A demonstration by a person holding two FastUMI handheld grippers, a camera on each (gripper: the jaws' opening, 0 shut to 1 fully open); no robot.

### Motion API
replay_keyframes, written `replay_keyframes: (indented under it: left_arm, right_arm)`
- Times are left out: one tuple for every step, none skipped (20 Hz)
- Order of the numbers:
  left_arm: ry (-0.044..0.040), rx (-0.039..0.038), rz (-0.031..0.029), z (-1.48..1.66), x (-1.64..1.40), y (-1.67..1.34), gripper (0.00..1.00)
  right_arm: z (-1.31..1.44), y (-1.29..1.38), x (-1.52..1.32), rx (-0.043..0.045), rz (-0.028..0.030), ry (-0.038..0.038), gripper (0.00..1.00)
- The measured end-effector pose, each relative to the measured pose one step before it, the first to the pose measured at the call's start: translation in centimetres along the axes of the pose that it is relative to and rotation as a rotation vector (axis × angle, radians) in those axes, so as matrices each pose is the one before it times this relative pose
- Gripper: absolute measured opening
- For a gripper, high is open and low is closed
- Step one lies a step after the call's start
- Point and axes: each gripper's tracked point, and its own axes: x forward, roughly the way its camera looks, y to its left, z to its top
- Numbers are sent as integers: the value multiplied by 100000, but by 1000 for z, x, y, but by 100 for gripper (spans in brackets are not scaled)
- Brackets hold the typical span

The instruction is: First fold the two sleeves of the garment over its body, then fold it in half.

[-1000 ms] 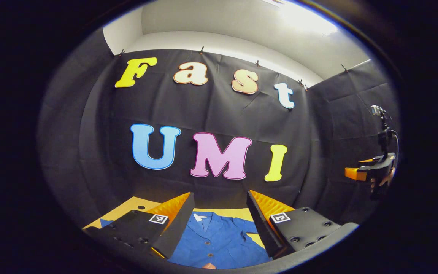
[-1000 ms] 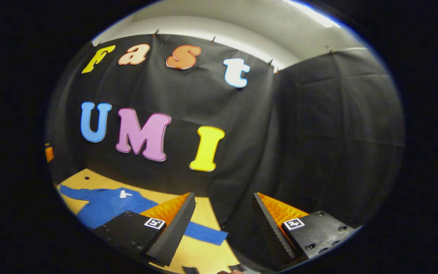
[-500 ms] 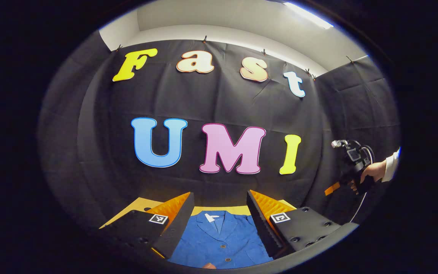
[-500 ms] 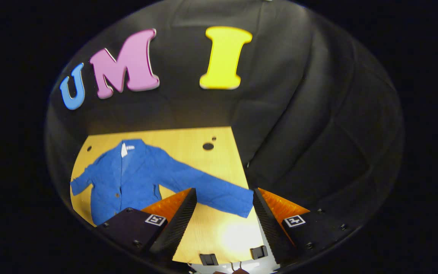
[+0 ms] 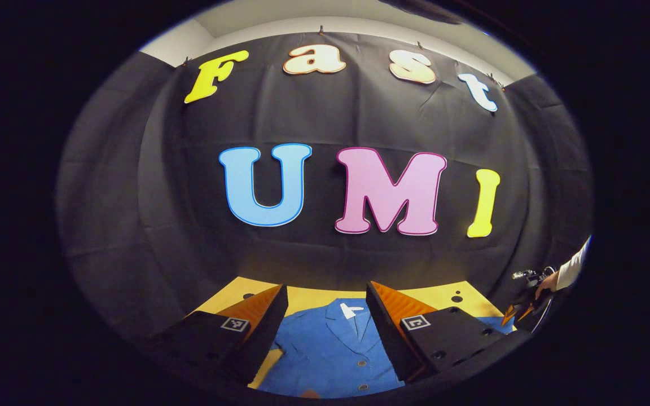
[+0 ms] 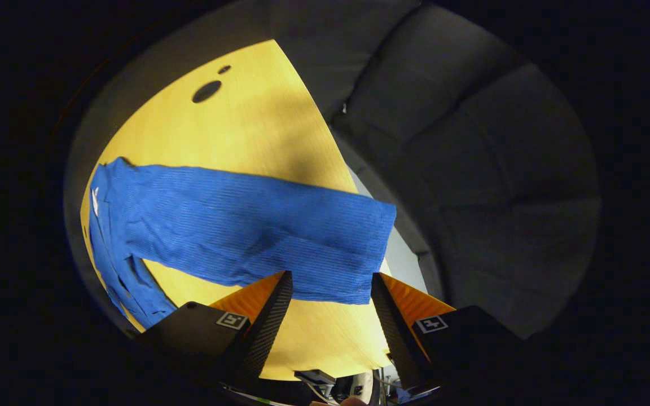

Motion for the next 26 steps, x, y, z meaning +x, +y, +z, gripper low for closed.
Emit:
replay_keyframes:
  left_arm:
    - [731, 583, -271, -143, 350, -212, 80]
    - [75, 299, -585, 81, 464, -247, 80]
    - [230, 473, -664, -15, 424, -299, 80]
    - [250, 812, -113, 54, 348, -197, 80]
    - [-309, 458, -481, 92, 146, -115, 80]
    - [-564, -251, -1345, 128, 112, -336, 80]
    - [-190, -593, -1415, -186, 5, -434, 80]
    - [-52, -957, -1136, -102, -48, -191, 80]
    - [56, -802, -1559, -89, -109, -224, 80]
    - [-157, -248, -1418, -40, -197, 12, 80]
    - [-471, 525, -614, 58, -380, 325, 80]
    - [-873, 1014, 15, 199, -442, 607, 80]
    - [-772, 859, 67, 153, -542, 761, 80]
    - [-379, 178, -194, 63, -449, 891, 80]
    - [-44, -386, -652, -383, -437, 781, 80]
    - [327, -685, -789, -333, -321, 850, 80]
    - [816, -661, -413, -579, -442, 1096, 80]
    - [1875, -269, 381, -630, -415, 1225, 80]
    - [1076, -258, 1373, -719, -584, 1578, 80]
    - [-118, -1176, 1642, -357, -835, 2242, 80]
    - [-208, -1161, 916, -330, -477, 1445, 80]
    - [-5, -1152, 1523, -299, -496, 1666, 80]
    - [220, -1037, 1854, -429, -311, 1642, 80]
    - [448, -951, 1589, -373, -303, 1603, 80]
    - [252, -764, 1155, -442, -241, 1476, 80]
    - [824, -53, 1221, -638, -252, 1284, 80]
  right_arm:
    - [-172, -356, 764, 1086, -368, 1073, 92]
    - [-381, -125, 885, 682, -751, 1083, 92]
    - [-116, 1157, -454, 3321, 5811, 1336, 92]
    - [322, 37, 364, 3608, 1981, -1340, 88]
    - [-380, -93, 14, 1790, 1549, 2522, 85]
    - [317, 19, -4, 611, 446, -1961, 84]
    - [-153, 263, 61, -1170, 1138, 285, 67]
    - [149, 205, -20, 897, 980, -1564, 52]
    - [17, 247, 79, 643, -781, -1083, 37]
    - [243, -145, 89, -1721, -966, -121, 22]
    - [596, 1, -673, -869, -1567, -3619, 6]
    - [410, 420, -424, -1098, 350, -3979, 6]
    - [453, 813, -1064, -290, 1157, -4378, 6]
    - [229, 911, -1219, -62, 1114, -3494, 5]
    - [534, 1211, -1719, -933, 547, -4223, 5]
    - [702, 985, -2143, -4026, -1186, -4733, 5]
    - [1040, 790, -2236, -5141, -2358, -6556, 5]
    - [1208, 1281, -2305, -4492, -435, -6393, 5]
    - [1429, 1851, -2220, -3213, 1406, -5346, 5]
    - [2054, 2450, -2279, -2650, 1165, -6179, 5]
    - [2254, 3404, -2602, -3473, 3005, -5447, 5]
    - [1346, 3109, -1507, -2609, 2555, -2845, 5]
    - [1457, 3450, -1197, -2222, 2967, -3228, 5]
    - [1528, 3531, -754, -2735, 3581, -3148, 5]
    - [1217, 3565, -220, -1550, 4585, -2801, 5]
    - [1040, 3747, 289, -578, 4846, -1952, 5]
